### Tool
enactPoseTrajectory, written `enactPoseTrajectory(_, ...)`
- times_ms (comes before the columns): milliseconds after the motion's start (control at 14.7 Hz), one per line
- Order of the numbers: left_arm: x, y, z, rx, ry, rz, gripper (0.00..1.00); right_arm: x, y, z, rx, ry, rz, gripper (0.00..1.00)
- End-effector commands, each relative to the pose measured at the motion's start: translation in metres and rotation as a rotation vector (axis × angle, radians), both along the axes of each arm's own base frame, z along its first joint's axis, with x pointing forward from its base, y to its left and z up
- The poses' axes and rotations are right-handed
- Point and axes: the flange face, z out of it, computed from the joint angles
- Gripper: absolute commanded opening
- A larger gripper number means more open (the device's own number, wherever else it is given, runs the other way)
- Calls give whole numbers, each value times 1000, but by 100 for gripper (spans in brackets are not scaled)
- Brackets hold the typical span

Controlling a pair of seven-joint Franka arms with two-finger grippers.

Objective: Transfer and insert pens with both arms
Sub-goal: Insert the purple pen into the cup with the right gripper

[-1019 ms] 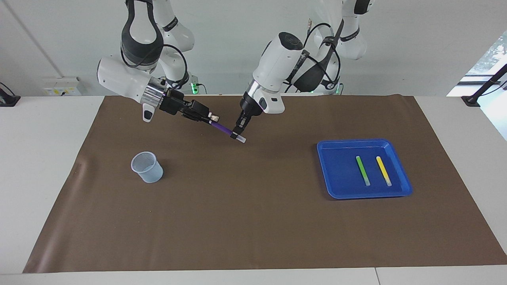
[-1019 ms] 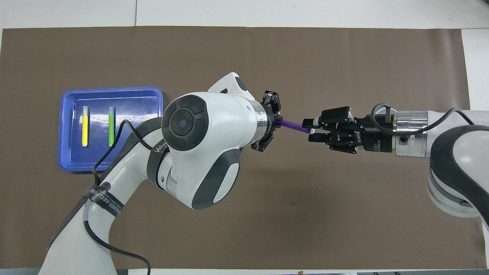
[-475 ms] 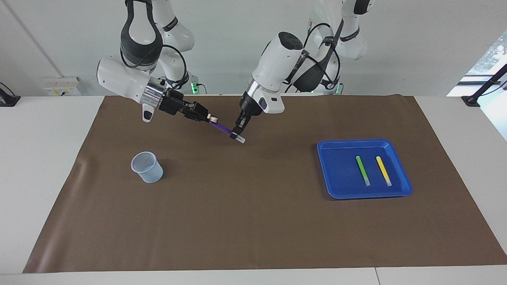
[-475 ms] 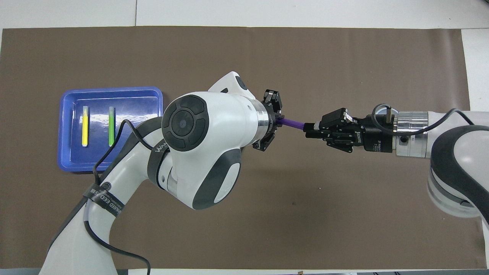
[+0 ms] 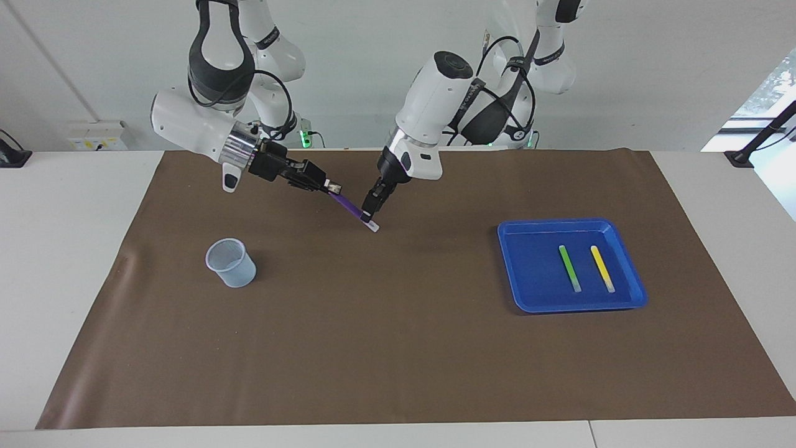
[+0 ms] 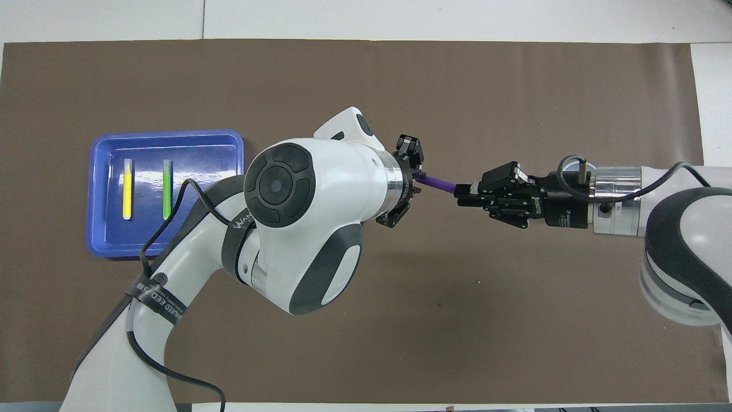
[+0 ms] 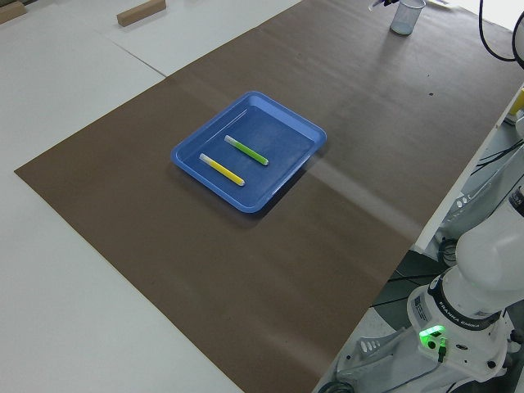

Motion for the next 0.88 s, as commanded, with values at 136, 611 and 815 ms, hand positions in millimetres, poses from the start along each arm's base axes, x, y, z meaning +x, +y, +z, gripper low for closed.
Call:
enactPoseTrajectory(136, 32, 63, -11, 131, -43, -308, 100, 35, -36, 38, -296, -116, 294, 0)
enactPoseTrajectory(611, 74, 182, -49, 283, -176, -719, 100, 73, -103, 90, -792, -286, 910, 0)
enactPoseTrajectory(815, 82, 225, -71, 339, -179, -817, 100, 77, -116, 78, -943, -344, 1117, 0)
